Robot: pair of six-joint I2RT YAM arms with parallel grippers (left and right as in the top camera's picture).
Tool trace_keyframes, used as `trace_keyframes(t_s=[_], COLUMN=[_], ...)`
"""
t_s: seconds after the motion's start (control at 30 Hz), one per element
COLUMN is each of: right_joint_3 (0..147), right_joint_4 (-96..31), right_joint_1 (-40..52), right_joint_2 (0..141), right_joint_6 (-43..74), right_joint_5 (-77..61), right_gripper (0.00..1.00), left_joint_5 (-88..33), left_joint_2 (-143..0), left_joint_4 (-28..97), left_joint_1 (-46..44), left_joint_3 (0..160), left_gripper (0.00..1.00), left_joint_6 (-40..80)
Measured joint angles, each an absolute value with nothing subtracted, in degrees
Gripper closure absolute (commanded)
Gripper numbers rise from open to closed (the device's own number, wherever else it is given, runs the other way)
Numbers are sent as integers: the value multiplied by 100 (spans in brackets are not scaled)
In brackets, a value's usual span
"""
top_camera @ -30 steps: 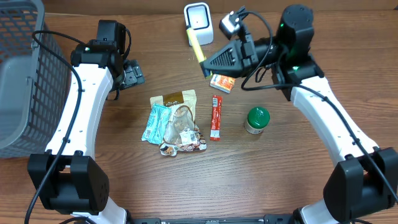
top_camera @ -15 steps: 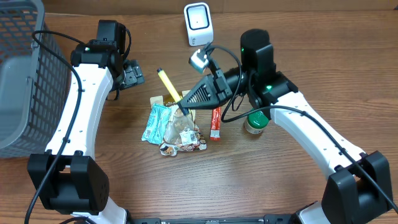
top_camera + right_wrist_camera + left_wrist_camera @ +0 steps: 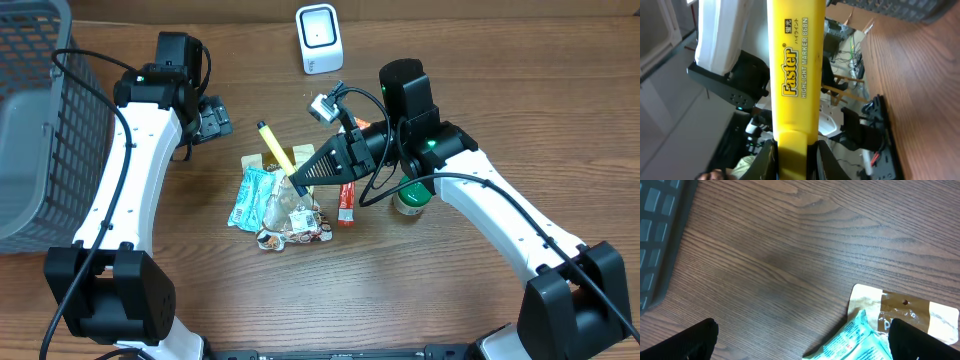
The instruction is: Scan the item barcode
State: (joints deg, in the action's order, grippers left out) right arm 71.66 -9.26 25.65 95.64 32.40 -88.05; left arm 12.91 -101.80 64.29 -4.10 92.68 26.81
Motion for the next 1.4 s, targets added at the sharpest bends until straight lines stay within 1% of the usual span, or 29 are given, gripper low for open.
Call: trace_keyframes(t_s=[0.17,0.3,0.37,0.4,0.43,0.47,0.5,0.53,0.57,0.6,0.8,0.97,1.23,1.33,1.4], right_joint_3=[7166,7166,7166,7166,7166,7166,7166,7166,7166,7166,7166,7166,7166,7161,7155], right_joint_4=[-930,-1068,-1146,-1188,-1227,-1280,-1317,-1354,-1376,-1385,-1415,-1413,-1402,-1264,-939], right_joint_1=[2523,2342,2220,2152,2082,1994,1938,1870,1804,1745,1514,1472,1466,1466,1466], right_joint_2=[9564,9564,9564,9564,9564,9564,9564,9564,9564,9564,9564,9564,9564,9564,9564], right_joint_6=[3004,2934,2917,2910,2906,2895,2886,2884,2880,2869,2867,2864,2987,3343,3640], right_joint_5=[-8805,-8805,-8805,-8805,-8805,-8805,-8805,-8805,-8805,-8807,-8805,-8805,-8805,-8805,-8805], right_gripper=[97,96,97,97,96,97,96,97,97,97,97,97,97,97,97], left_joint_5=[1291,1293,1253,1186,1098,958,749,408,161,-217,-2324,-3822,-5295,-5618,-5736], left_joint_2=[-10180,-10180,-10180,-10180,-10180,-10180,-10180,-10180,-10180,-10180,-10042,-9389,-8600,-8538,-8538], left_joint_4=[6412,5677,5669,5747,5784,5798,5822,5885,5951,6058,6775,7535,8361,8514,8534], left_joint_1=[-410,-410,-410,-408,-408,-408,-408,-408,-408,-408,-298,-99,-71,-71,-71], left_joint_3=[9268,9273,9277,9277,9277,9277,9277,9277,9277,9277,9277,9277,9284,9284,9284], left_gripper=[0,0,2,16,37,55,69,83,92,96,96,96,96,96,96], left_joint_6=[2681,2681,2644,2547,2458,2270,1992,1581,1313,932,-1157,-2779,-4755,-5465,-5806])
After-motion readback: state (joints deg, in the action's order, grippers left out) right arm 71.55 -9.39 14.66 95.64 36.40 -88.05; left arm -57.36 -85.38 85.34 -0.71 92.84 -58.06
